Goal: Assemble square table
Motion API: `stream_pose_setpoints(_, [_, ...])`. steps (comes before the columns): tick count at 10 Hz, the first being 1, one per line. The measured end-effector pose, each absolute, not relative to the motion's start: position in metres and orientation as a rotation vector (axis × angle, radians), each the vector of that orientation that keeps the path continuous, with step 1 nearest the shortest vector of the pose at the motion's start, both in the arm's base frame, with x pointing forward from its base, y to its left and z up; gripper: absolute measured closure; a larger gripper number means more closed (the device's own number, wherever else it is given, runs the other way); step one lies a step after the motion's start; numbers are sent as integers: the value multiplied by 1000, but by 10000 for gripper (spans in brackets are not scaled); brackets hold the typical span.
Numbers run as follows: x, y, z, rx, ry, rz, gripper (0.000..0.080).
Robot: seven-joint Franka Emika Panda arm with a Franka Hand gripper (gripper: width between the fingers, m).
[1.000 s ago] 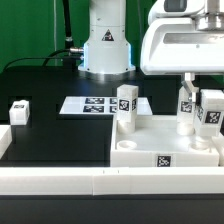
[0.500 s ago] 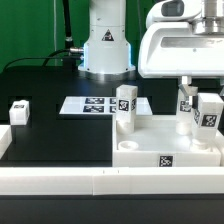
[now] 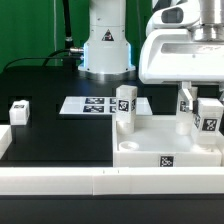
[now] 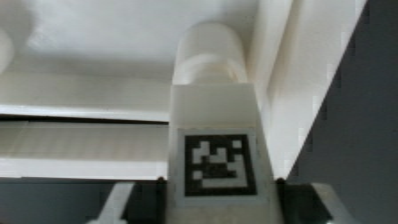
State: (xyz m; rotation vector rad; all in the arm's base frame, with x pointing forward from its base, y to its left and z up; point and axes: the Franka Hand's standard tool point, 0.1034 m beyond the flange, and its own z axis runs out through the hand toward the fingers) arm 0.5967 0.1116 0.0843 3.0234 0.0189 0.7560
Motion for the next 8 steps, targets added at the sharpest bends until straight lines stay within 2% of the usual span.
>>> stream_pose_setpoints(1, [597, 112, 84, 3023, 19, 756, 491])
stream_pose_setpoints(2, [597, 112, 85, 3024, 20, 753, 318])
stream_pose_setpoints(3, [598, 111, 90, 3029, 28, 741, 318])
stream_pose_setpoints(4, [600, 109, 97, 3031, 35, 741, 184])
stream_pose_setpoints(8, [608, 104, 127, 3073, 15, 665, 151])
